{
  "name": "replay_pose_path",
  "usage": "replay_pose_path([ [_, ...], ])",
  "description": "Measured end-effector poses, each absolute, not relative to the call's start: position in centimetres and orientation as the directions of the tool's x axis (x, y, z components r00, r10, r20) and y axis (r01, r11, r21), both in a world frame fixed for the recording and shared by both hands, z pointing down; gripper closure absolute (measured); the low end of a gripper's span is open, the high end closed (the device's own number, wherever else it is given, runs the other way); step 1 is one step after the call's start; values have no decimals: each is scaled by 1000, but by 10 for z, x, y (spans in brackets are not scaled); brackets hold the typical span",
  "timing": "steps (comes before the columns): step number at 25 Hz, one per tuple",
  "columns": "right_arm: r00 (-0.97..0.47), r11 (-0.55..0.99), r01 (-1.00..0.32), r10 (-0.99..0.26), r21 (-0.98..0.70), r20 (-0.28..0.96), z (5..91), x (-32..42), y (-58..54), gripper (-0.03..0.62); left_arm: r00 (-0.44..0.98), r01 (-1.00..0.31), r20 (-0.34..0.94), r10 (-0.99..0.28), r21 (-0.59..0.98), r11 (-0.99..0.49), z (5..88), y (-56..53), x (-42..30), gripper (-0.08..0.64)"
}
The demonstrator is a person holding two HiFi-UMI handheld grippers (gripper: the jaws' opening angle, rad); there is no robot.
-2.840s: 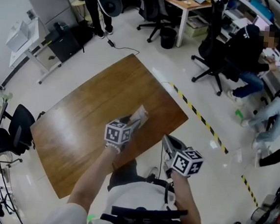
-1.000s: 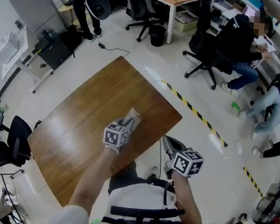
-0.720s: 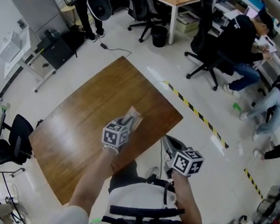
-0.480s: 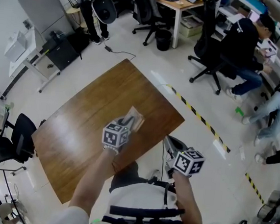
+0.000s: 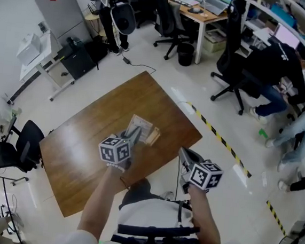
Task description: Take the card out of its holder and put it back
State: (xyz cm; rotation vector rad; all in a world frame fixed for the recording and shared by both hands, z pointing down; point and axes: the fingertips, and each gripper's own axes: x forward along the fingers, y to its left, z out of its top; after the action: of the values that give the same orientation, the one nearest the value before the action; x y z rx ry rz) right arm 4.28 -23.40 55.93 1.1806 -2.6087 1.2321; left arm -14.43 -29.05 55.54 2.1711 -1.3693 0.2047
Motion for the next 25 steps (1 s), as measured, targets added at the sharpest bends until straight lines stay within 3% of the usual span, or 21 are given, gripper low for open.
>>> replay_pose_path([
  [8,-760,469,-611,-575,-638,304,547,28,-217,588,391,-837,228,-892,492,-241,495,-231,-167,545],
  [18,-819,526,-552,-489,-647,302,549,-15,-188,588,364,-844,266,-892,500,-196,505,-148,-170,545],
  [25,-812,523,-555,-508,-646,286,540,-19,-182,588,380,-839,279,-882,506,-201,507,-139,-172,545],
])
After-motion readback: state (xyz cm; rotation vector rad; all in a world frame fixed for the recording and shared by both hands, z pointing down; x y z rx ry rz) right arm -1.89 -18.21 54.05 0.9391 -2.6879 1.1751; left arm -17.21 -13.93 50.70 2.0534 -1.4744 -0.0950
